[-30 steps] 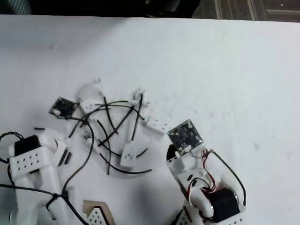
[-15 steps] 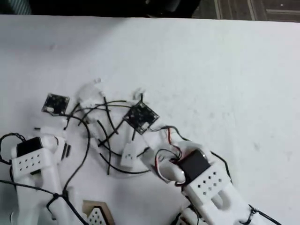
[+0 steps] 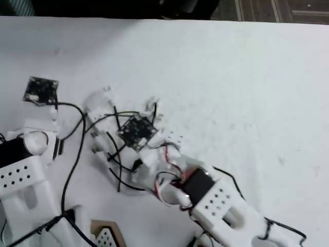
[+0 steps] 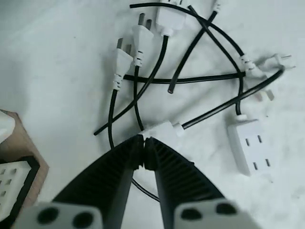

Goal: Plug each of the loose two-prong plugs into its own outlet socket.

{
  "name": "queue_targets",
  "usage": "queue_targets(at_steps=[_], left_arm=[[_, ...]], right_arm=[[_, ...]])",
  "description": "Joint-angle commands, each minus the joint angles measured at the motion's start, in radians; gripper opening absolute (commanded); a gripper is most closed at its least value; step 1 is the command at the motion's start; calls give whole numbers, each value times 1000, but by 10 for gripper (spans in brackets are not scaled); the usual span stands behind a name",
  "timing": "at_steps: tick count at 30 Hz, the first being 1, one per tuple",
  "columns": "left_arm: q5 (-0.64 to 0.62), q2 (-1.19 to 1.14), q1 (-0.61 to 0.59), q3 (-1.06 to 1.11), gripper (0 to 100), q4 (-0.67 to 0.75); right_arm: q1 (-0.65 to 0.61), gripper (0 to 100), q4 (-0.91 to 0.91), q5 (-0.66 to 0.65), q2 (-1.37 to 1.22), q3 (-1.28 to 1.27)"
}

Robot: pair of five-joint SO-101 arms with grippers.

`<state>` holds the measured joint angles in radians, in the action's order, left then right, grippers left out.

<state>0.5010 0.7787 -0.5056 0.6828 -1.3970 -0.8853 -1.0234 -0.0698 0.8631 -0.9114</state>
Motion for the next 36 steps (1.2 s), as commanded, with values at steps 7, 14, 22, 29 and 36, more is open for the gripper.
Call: queue_targets(at_steps=[7,14,22,29,36], left_arm=[[-63,25,-12,-203,22,-94],[-63,25,-12,-207,22,-94],[-61,25,-12,-206,22,-94],[-57,25,-12,-206,22,-92],[-55,25,-12,-206,22,-92]], right_arm=[[-74,96,213,74,-320,54],[-166,207,143,190,-496,201],[-226,259,151,193,-684,301],[-222,275,151,193,-878,428],[-220,273,151,186,-1026,488]])
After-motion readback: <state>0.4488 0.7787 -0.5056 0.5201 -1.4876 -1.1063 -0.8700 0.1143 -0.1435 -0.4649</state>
